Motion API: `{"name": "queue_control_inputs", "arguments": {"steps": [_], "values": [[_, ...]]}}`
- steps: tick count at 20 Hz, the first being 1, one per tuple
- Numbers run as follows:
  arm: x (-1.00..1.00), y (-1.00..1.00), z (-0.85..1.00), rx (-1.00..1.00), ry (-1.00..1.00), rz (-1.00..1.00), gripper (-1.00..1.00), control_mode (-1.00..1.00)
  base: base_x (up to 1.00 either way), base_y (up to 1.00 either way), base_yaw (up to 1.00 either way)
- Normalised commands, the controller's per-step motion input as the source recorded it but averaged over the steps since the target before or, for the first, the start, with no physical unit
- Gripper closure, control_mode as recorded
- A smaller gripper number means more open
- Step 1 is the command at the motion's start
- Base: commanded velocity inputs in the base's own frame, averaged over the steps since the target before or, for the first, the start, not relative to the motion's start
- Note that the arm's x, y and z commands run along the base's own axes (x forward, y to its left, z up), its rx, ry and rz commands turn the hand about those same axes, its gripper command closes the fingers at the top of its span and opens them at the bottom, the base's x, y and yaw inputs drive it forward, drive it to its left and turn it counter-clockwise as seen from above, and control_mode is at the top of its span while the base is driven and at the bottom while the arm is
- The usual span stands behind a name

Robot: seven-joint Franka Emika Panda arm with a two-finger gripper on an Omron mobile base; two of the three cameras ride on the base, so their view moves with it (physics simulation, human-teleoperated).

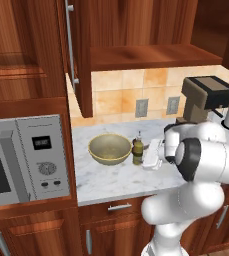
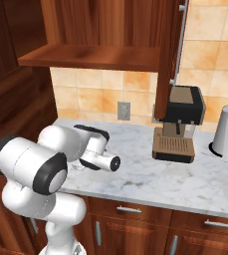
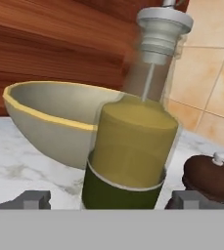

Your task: Retrieve the bottle and the shaker from the cabinet and place them next to the mixing bowl on the counter. Then add garlic from the fridge to the mixing bowl.

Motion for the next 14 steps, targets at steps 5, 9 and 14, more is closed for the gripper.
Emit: {"name": "queue_control_inputs", "arguments": {"steps": [5, 9, 14], "values": [[-0.17, -0.18, 0.09, 0.0, -0.05, 0.0, -1.0, -1.0, 0.0, 0.0, 0.0], [-0.01, -0.33, 0.63, 0.08, 0.0, -0.09, -1.0, -1.0, 0.0, 0.0, 0.0], [-0.03, -0.24, 0.77, 0.1, 0.03, -0.16, -1.0, -1.0, 0.0, 0.0, 0.0]]}}
